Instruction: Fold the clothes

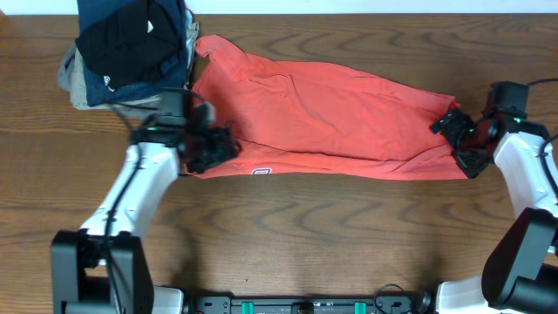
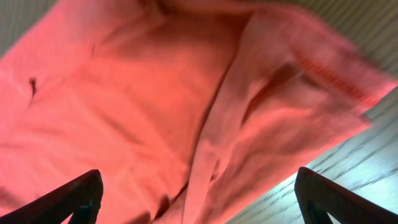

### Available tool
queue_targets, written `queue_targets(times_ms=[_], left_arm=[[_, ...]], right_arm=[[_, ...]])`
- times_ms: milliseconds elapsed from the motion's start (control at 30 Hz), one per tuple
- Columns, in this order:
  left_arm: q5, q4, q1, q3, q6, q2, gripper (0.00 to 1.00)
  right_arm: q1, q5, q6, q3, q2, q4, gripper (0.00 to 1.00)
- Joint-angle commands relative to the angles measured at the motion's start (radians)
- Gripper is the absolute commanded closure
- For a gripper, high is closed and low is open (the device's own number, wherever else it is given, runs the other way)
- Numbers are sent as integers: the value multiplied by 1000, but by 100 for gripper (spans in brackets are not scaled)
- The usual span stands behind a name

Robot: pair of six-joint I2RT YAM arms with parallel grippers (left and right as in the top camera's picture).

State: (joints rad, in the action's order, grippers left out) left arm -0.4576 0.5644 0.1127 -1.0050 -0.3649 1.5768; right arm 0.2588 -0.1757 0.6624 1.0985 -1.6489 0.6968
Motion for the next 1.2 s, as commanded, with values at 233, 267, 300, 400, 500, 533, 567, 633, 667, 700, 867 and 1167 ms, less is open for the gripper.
queue_targets(times_ms=[233, 267, 300, 400, 500, 533, 567, 633, 667, 700, 867, 1167], left_arm=[[272, -50, 153, -11, -195, 161, 42], [272, -59, 153, -11, -196, 177, 42], [274, -69, 153, -11, -195, 192, 42], [288, -97, 153, -11, -195, 226, 43], [291, -111, 153, -11, -195, 236, 43], [291, -115, 152, -11, -195, 236, 43], [291, -119, 152, -11, -195, 236, 43], [291, -123, 153, -11, -195, 236, 44], [291, -122, 153, -11, -195, 236, 44], [291, -122, 153, -11, -194, 236, 44], [290, -93, 153, -11, -194, 235, 53], [290, -60, 154, -11, -152, 235, 54]], right_arm=[[-61, -23, -51, 14, 11, 43, 4], [-63, -23, -51, 14, 11, 46, 4], [-64, -23, -54, 14, 11, 49, 4], [-64, -22, -81, 14, 11, 56, 4], [-64, -10, -93, 14, 11, 63, 4], [-64, -3, -93, 14, 11, 66, 4], [-64, 2, -93, 14, 11, 67, 3], [-64, 5, -93, 14, 11, 67, 3], [-64, 7, -93, 14, 11, 67, 3], [-64, 7, -93, 14, 11, 67, 3], [-64, 10, -93, 14, 11, 77, 3], [-64, 14, -92, 13, 11, 84, 3]])
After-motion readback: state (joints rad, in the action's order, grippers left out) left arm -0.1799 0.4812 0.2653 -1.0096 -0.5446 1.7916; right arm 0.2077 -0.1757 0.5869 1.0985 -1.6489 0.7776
